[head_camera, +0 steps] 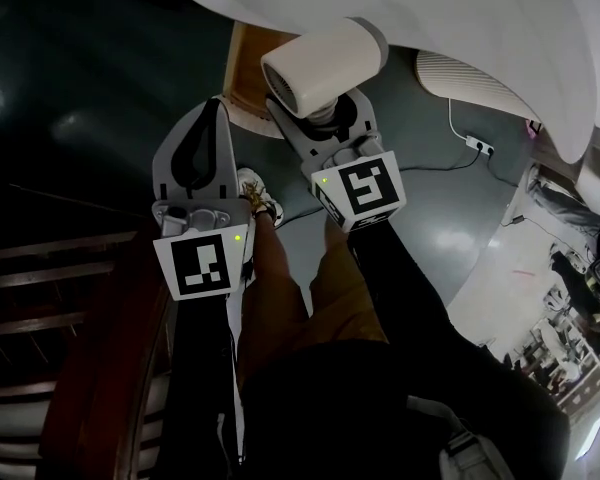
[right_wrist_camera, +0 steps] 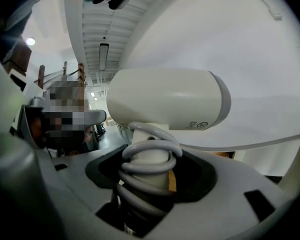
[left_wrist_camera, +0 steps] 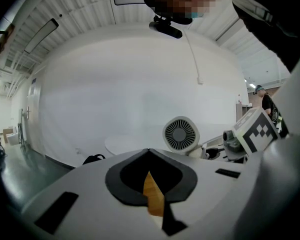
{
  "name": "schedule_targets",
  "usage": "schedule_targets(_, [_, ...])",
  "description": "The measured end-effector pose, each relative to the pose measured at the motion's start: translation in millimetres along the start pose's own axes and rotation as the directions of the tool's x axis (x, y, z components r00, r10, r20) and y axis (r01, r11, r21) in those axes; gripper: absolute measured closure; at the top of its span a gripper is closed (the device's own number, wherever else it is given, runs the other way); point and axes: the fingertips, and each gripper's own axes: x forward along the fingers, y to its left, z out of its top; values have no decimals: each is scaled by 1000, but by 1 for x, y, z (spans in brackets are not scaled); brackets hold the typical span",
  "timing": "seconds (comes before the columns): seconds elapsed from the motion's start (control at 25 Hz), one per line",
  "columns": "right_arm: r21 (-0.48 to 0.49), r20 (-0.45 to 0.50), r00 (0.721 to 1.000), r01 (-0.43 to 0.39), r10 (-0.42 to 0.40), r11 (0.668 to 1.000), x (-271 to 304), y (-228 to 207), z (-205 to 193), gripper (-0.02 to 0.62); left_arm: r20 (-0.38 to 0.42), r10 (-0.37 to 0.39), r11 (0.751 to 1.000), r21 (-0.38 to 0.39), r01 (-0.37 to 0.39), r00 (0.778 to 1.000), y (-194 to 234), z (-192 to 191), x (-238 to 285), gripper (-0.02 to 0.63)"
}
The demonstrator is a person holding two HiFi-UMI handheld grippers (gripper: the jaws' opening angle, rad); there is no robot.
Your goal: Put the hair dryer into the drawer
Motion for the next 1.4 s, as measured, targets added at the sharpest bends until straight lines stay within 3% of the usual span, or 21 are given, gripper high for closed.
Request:
schedule_targets(0.36, [110, 121, 993, -24, 10, 994, -22, -12, 49, 307, -5, 0, 1000, -10, 0, 1000, -2, -3, 4, 592])
schedule_targets(0.64, [114, 257, 966, -51, 20, 992, -23, -12, 83, 307, 1, -1, 1000, -17, 1, 1000, -6, -1, 5, 592])
schedule_targets(0.84, [-25, 174, 985, 8, -3, 1000, -5, -4, 37, 308, -17, -15, 1000, -14, 14, 1000, -8, -7, 2, 592])
schedule_targets(1.12, [54, 150, 989, -5, -3, 999, -8, -11, 21, 308, -23, -16, 1000, -11, 16, 1000, -9, -11, -4, 592])
schedule_targets(1.4, [3, 156, 988, -10, 9, 1000, -10, -5, 26, 311, -19, -10, 1000, -7, 10, 1000, -6, -8, -4, 592])
